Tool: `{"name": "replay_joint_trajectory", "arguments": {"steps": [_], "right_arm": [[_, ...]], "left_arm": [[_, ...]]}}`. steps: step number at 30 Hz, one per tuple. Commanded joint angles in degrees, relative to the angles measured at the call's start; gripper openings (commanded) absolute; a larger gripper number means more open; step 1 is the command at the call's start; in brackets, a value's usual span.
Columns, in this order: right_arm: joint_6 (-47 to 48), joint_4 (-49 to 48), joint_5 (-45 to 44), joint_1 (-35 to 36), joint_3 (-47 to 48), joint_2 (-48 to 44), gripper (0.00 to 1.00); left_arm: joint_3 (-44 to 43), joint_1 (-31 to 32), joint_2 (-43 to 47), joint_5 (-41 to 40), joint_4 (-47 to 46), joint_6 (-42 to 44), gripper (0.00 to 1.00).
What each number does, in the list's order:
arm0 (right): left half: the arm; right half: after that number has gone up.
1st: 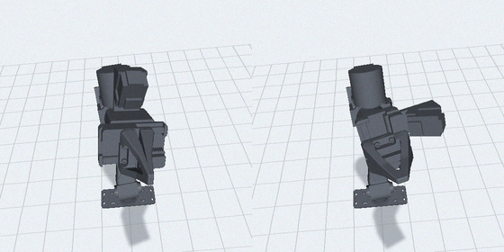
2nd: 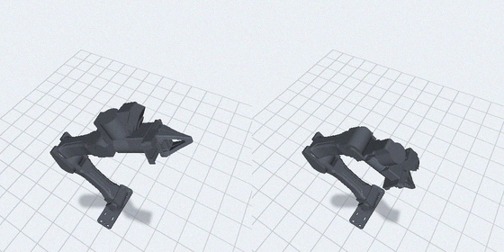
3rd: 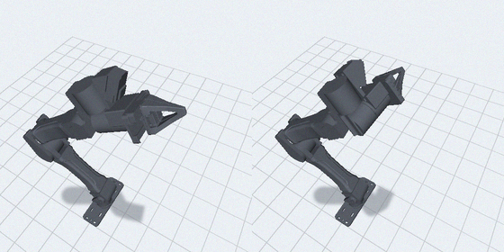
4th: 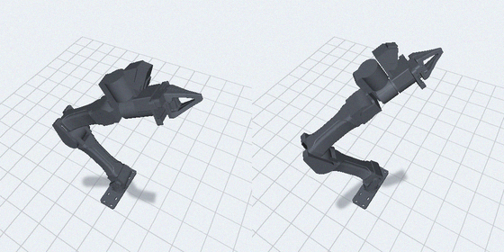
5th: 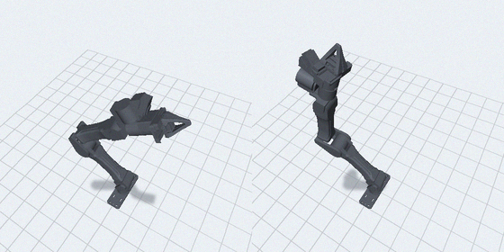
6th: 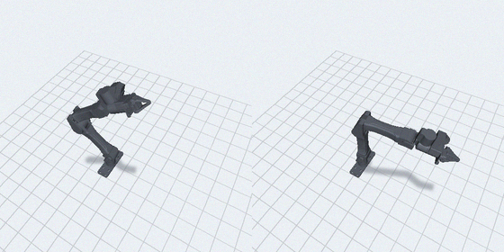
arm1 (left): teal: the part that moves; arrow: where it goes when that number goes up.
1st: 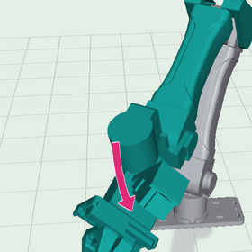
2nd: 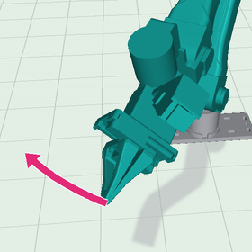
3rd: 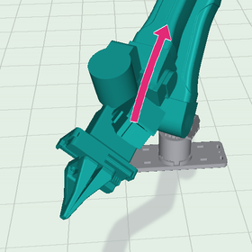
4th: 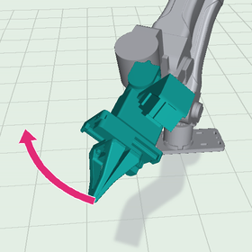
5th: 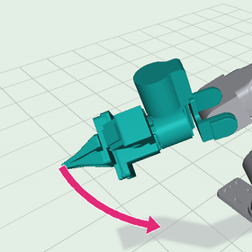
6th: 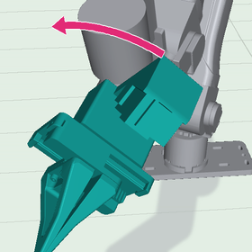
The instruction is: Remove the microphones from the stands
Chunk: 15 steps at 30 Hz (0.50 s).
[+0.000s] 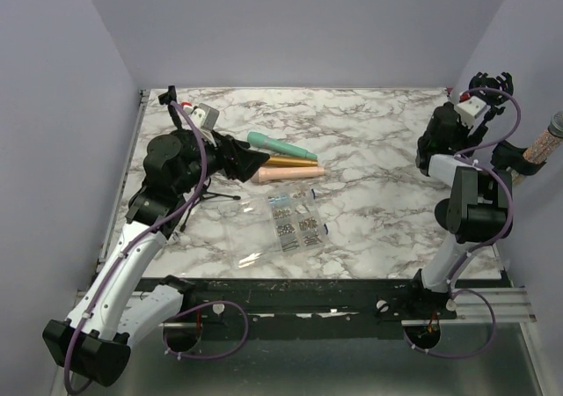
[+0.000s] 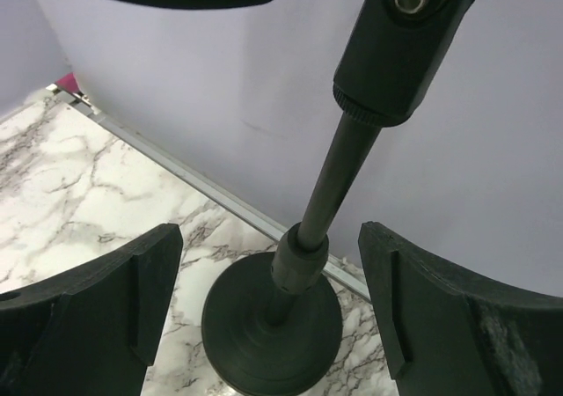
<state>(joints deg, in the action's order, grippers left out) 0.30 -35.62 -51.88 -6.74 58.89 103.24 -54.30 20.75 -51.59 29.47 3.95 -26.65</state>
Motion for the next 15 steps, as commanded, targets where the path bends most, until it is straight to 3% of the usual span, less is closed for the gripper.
{"name": "replay_joint_trajectory", "arguments": {"steps": [1, 6, 10, 15], "right_arm": [[1.36, -8.98, 1.84, -0.82, -1.66, 2.28, 0.87], [1.94, -10.59, 4.01, -1.76, -1.86, 3.68, 0.73], [2.03, -11.23, 5.51, -2.67, -2.03, 4.42, 0.68], [3.37, -10.29, 11.41, -2.82, -1.91, 5.04, 0.51]], "left_arm": [[0.43, 0.19, -0.83, 1.95, -1.07, -0.60, 0.75], [0.43, 0.25, -1.32, 1.73, -0.97, -0.37, 0.75], [0.45, 0.25, -1.73, 1.57, -0.87, -0.24, 0.75], [0.44, 0.25, -2.01, 1.42, -0.87, -0.10, 0.75]]}}
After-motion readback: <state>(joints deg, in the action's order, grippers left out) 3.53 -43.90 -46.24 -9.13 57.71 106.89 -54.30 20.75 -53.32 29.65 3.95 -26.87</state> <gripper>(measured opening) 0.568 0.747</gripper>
